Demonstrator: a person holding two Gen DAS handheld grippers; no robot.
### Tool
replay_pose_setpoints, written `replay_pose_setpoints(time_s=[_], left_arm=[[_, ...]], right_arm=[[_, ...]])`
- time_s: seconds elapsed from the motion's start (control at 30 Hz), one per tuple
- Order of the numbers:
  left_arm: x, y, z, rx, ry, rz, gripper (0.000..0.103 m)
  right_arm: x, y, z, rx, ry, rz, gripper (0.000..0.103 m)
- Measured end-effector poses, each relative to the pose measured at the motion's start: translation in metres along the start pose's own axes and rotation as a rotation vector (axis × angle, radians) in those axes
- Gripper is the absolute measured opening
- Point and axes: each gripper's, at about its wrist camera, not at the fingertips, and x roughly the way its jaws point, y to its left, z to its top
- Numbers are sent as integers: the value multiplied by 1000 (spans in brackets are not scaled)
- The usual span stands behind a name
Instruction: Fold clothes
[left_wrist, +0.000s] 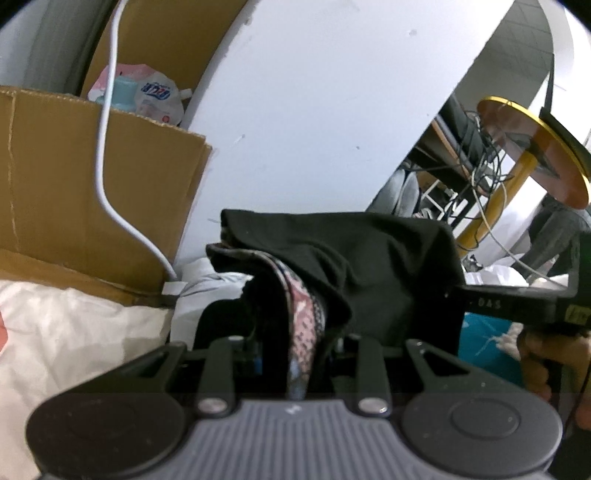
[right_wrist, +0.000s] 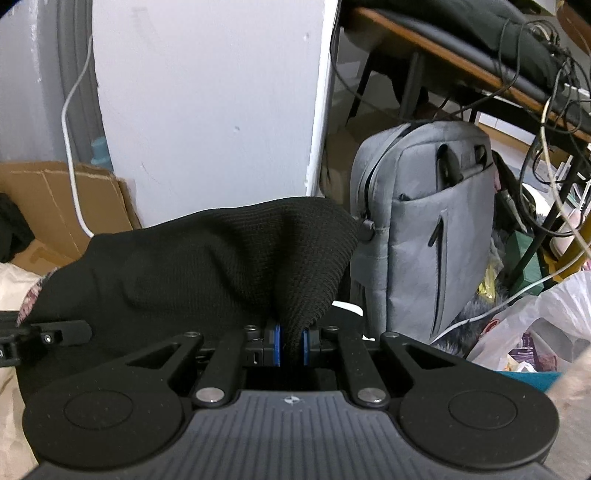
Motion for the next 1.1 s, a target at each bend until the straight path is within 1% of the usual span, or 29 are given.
replay_pose_setpoints(time_s=[0.2,0.3,0.33,0.4,0.53,0.6,0.63,0.7,0.8,0.87,1.0,1.1], left_arm=[[19,16,-4,-33,29,35,33],[25,21,-5,-63,60,62,40],[25,21,-4,-67,65,69,42],[24,20,-2,-54,71,98,42],[18,22,3,-48,78,138,44],[9,23,6,-39,78,170,48],[6,24,7,-38,80,183,53],[-2,26,9,-30,88,215,55],[-7,23,12,-8,103,258,56],[-14,19,14,1,101,279,56],[-21,10,19,22,94,297,57],[-27,-2,26,57,77,314,57]], right_arm=[[22,-3,0,6,35,24,12],[33,-5,-6,20,51,12,14],[37,-6,-8,33,57,3,16],[44,-9,-11,65,77,-14,16],[51,-10,-12,57,92,-59,23],[51,-11,-11,53,99,-104,26],[50,-11,-11,52,101,-124,29],[47,-12,-10,63,105,-161,32],[41,-16,-10,105,112,-140,36],[36,-14,-11,104,110,-130,38],[25,-8,-9,96,98,-102,39],[16,-5,-6,88,85,-83,39]])
